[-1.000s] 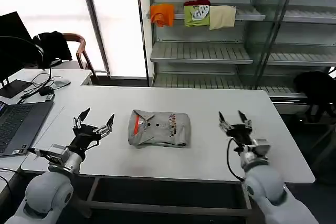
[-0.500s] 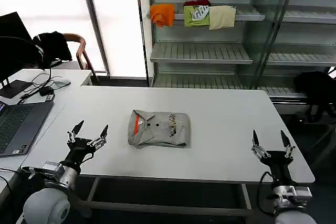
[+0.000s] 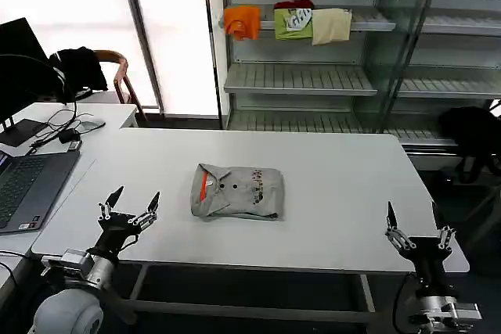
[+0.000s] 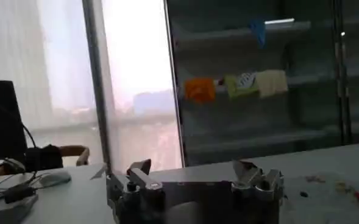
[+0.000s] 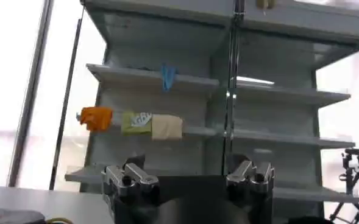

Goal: Fold and organize the clothes.

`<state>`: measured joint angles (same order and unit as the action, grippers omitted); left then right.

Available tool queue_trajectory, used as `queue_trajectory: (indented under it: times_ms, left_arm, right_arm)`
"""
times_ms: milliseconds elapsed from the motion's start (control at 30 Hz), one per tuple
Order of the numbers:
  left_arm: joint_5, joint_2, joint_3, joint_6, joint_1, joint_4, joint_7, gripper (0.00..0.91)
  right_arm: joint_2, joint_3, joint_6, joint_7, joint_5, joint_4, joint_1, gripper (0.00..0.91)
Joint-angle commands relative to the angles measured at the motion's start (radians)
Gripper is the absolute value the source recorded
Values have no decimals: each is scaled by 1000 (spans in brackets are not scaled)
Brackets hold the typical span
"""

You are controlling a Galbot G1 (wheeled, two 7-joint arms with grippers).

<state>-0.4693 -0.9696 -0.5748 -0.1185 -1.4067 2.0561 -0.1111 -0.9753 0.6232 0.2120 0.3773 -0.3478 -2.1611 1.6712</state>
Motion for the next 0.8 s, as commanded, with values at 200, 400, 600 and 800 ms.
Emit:
queue_trajectory:
  times_ms: [200, 400, 600, 800]
  left_arm:
    - [-2, -1, -5, 13, -15, -2, -4, 907]
    - [-10, -5, -38, 9, -53, -1, -9, 907]
    - [-10, -28, -93, -2, -117, 23, -15, 907]
    - [-10, -39, -137, 6, -183, 30, -15, 907]
  right_arm:
    - [-6, 11, 33, -2, 20, -10, 40, 907]
    - [-7, 2, 18, 6, 23, -8, 55, 907]
    - [-6, 0, 15, 3, 23, -5, 59, 907]
    - [2, 1, 14, 3, 17, -1, 62, 907]
